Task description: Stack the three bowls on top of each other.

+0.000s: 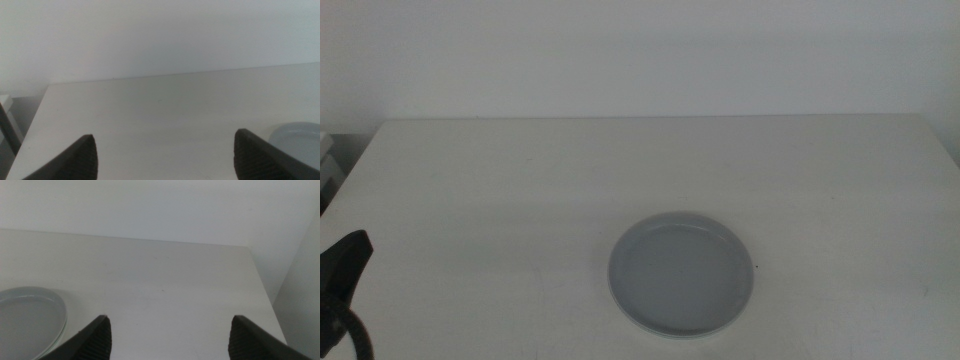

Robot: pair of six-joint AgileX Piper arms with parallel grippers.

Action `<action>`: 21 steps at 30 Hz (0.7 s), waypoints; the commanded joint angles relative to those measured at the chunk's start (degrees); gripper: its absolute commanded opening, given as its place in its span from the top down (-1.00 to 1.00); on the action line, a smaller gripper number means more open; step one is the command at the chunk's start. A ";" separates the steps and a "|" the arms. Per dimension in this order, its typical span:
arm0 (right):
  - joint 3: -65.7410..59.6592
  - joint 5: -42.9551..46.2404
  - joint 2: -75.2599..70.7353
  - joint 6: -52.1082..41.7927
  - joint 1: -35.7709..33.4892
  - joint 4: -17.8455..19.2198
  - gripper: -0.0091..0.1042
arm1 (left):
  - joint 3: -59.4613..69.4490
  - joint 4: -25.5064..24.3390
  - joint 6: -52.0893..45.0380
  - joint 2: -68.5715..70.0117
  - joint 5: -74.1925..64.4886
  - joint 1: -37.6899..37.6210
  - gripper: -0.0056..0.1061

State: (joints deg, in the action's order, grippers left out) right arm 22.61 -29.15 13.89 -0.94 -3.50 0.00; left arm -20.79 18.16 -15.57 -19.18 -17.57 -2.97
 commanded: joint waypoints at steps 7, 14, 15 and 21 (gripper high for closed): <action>-0.62 12.46 -0.46 -0.71 0.36 -0.64 -0.20 | 6.62 -0.98 0.24 5.96 8.70 0.22 -0.97; -9.59 24.70 -3.37 -0.71 0.42 -4.84 -0.20 | 18.03 -1.82 0.24 16.05 9.52 0.22 -0.97; -10.58 24.42 -4.04 -0.71 0.42 -5.21 -0.20 | 19.25 -2.22 0.24 17.74 9.45 0.22 -0.97; -18.33 24.11 -9.78 -0.71 0.42 -5.24 -0.20 | 22.18 -3.47 0.24 20.87 7.57 0.26 -0.97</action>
State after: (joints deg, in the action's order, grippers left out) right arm 4.44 -9.73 4.84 -0.94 -3.50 -5.40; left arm 1.62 14.70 -15.57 0.72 -13.48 -2.84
